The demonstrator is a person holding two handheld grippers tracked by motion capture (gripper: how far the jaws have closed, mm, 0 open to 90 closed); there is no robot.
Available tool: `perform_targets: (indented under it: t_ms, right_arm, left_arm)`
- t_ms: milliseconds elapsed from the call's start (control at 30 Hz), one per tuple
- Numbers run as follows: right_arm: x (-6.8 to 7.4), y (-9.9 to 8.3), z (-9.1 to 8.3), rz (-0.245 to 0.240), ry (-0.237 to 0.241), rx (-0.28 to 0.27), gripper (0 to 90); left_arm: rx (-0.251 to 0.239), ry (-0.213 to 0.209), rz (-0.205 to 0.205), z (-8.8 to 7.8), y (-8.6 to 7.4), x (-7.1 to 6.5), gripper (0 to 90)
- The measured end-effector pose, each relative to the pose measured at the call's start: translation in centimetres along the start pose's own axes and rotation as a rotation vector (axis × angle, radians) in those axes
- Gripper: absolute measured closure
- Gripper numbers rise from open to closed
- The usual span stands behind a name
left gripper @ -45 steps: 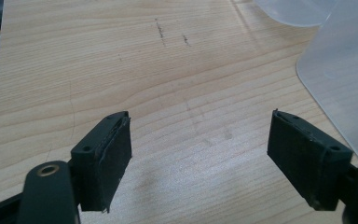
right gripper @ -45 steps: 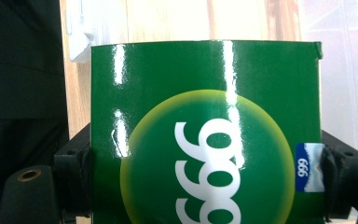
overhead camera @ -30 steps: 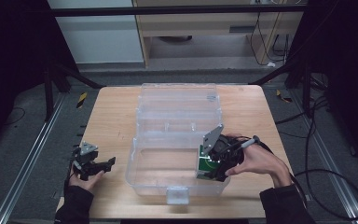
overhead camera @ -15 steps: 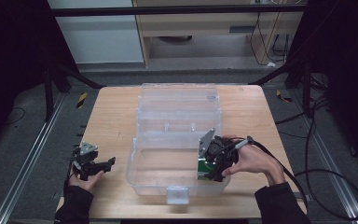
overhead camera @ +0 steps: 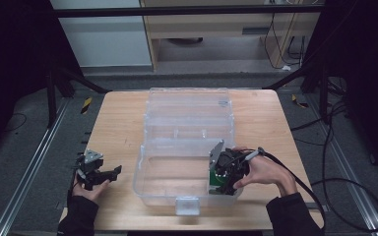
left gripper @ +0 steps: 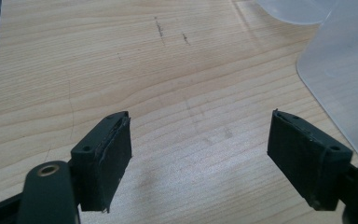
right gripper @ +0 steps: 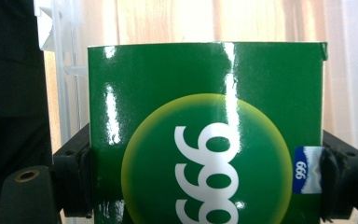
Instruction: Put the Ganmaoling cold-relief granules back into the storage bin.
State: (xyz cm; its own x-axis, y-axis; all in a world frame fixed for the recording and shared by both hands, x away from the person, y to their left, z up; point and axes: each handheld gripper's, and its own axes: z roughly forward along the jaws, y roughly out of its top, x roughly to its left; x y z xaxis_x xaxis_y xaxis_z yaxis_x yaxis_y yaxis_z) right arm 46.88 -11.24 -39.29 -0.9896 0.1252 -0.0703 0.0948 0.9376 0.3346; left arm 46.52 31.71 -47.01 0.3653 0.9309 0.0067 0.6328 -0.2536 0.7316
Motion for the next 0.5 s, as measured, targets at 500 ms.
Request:
perform_targets:
  t_ms: [500]
  right_arm:
    - [-0.1,-0.4,1.0,0.002,0.005,0.029,14.2]
  left_arm:
    - [0.004,-0.003,0.003,0.1,0.0,0.0,21.2]
